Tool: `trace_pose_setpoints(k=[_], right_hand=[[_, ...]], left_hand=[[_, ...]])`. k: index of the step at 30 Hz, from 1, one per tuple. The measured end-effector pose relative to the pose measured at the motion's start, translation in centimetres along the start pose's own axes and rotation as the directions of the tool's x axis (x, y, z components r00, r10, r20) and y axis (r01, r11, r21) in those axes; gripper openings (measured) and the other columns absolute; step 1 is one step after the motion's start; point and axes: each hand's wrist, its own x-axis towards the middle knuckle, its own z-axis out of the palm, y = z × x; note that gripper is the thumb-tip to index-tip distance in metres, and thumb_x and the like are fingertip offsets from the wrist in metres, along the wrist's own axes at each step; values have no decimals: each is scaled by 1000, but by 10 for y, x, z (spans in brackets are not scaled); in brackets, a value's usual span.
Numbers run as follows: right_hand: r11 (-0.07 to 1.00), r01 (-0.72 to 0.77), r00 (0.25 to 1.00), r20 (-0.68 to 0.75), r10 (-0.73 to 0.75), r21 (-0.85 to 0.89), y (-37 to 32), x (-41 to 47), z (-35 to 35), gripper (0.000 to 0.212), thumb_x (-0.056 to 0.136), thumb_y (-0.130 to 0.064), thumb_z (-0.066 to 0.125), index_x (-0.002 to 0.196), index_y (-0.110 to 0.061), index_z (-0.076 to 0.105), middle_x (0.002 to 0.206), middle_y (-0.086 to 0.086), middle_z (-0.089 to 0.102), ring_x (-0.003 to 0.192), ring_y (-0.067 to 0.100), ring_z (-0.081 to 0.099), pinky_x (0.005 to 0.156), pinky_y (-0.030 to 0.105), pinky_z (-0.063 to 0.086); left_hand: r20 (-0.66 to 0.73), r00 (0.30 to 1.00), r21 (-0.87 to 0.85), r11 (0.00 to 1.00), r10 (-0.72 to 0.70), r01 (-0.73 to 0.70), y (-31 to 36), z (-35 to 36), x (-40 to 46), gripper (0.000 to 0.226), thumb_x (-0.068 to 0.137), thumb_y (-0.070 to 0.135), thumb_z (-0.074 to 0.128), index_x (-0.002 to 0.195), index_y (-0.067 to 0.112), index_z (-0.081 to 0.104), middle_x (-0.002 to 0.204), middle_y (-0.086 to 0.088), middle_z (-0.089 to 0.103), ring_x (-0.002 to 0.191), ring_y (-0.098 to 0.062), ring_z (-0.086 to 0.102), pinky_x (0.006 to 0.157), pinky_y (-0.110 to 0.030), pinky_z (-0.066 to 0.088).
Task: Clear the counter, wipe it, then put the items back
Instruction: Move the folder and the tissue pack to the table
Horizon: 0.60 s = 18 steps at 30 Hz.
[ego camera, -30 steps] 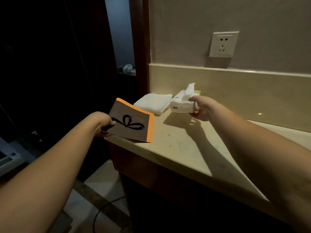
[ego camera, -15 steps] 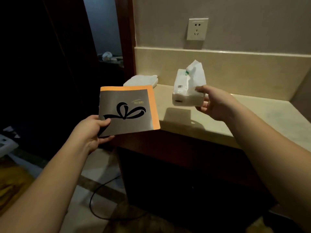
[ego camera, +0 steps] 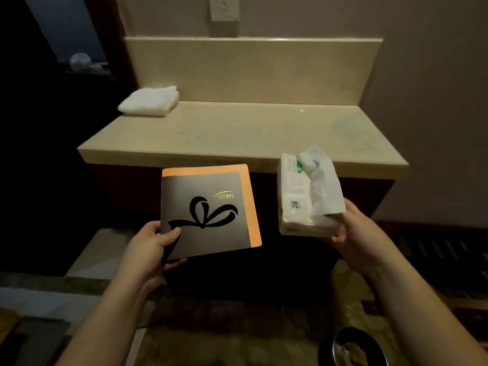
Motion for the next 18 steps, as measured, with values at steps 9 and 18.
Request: trace_pose_setpoints(k=[9, 18], right_hand=[[999, 37, 952, -303, -34, 4, 28, -73, -127, 45, 84, -21, 64, 128, -24, 52, 118, 4, 66, 100, 19, 68, 75, 34, 55], [986, 110, 839, -544, -24, 125, 40, -164, -290, 50, 84, -23, 67, 132, -29, 53, 124, 5, 64, 115, 26, 61, 85, 42, 55]], left_hand=[[245, 967, 141, 989, -68, 34, -29, 123, -18, 20, 94, 7, 57, 112, 15, 53, 110, -10, 62, 98, -27, 62, 60, -36, 51], [463, 883, 270, 961, -82, -53, -73, 303, -89, 14, 93, 9, 59, 102, 20, 54, 108, -8, 61, 100, -28, 61, 60, -36, 52]])
